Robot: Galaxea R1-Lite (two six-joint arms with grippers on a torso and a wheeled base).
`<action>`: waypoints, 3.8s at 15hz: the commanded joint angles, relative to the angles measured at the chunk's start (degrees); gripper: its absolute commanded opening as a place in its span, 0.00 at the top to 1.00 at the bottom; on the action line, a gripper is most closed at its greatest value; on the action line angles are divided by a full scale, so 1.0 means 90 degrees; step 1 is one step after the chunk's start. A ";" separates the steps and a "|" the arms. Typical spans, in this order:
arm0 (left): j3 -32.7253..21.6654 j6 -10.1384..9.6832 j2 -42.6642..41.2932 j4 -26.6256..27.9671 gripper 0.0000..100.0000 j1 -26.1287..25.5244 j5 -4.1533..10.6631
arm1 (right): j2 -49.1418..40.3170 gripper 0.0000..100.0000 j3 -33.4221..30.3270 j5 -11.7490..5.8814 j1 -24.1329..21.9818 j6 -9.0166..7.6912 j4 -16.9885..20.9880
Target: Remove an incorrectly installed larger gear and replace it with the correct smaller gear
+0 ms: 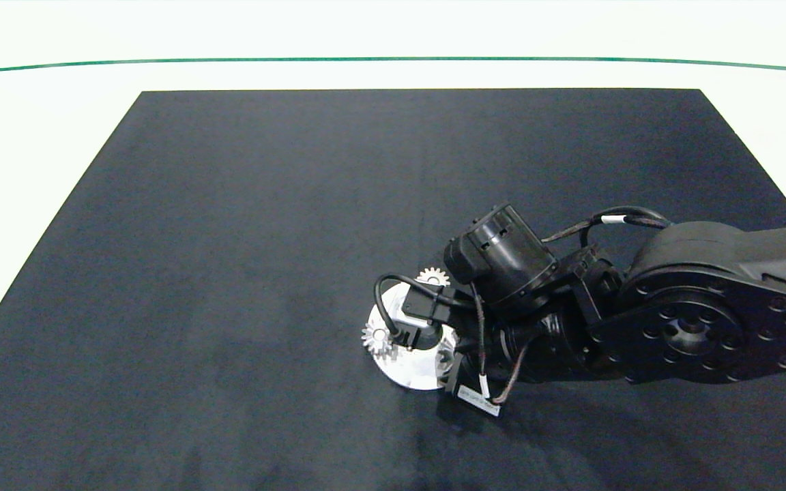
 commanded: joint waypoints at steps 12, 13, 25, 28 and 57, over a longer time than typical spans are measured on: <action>0.0006 -0.0008 0.0052 0.0017 0.00 0.0019 0.0033 | -0.1382 0.66 -0.0193 0.0002 -0.0566 0.0275 0.0037; 0.0006 -0.0008 0.0052 0.0017 0.00 0.0019 0.0043 | -0.1450 0.66 -0.0193 0.0002 -0.0898 0.0285 0.0037; 0.0015 0.0001 0.0023 0.0017 0.00 0.0039 0.0043 | -0.1050 0.66 -0.0017 0.0950 -0.4209 0.0344 0.0076; 0.0045 0.0001 0.0023 0.0017 0.00 0.0049 0.0082 | -0.0835 0.66 0.0100 0.1028 -0.4287 0.0402 0.0057; 0.0054 -0.0008 0.0042 0.0027 0.00 0.0039 0.0082 | -0.0278 0.00 -0.0447 0.0784 -0.1914 0.0334 -0.0099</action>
